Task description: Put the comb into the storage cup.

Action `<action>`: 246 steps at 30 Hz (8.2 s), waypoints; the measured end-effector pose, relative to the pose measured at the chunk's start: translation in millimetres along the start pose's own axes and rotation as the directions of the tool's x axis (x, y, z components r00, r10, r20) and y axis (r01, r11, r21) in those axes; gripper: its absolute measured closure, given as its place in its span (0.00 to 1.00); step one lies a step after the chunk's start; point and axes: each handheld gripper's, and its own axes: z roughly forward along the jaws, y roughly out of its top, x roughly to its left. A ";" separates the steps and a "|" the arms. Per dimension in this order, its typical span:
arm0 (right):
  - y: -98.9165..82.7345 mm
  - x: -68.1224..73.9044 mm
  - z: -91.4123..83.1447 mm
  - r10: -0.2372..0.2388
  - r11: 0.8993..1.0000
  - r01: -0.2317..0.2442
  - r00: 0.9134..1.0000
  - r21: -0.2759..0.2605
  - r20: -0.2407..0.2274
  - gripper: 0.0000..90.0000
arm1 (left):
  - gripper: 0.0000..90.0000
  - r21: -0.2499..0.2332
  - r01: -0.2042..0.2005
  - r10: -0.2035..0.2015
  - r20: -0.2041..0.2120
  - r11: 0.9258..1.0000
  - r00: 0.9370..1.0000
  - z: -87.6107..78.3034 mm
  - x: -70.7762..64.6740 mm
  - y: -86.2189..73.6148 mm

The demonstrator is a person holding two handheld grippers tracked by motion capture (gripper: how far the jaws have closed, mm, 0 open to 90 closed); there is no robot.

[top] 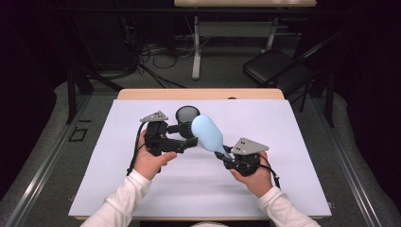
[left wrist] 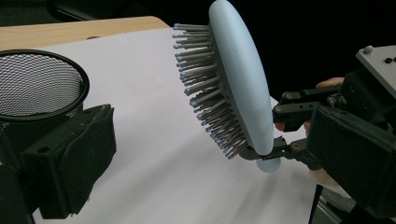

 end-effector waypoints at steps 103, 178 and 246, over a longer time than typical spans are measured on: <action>-1.8 4.7 2.3 -0.007 1.000 0.007 1.000 -0.017 -0.005 0.77 | 0.42 0.019 0.139 -0.140 0.102 0.990 0.985 46.8 -2.6 7.3; -7.5 1.7 10.3 0.055 0.998 -0.055 0.998 0.010 -0.035 0.76 | 0.53 0.057 0.344 -0.349 0.103 0.937 0.932 50.0 3.3 5.6; -1.2 -7.7 11.4 0.075 0.997 -0.074 0.996 0.018 -0.057 0.46 | 0.54 -0.007 0.371 -0.370 0.012 0.929 0.929 31.7 32.2 17.7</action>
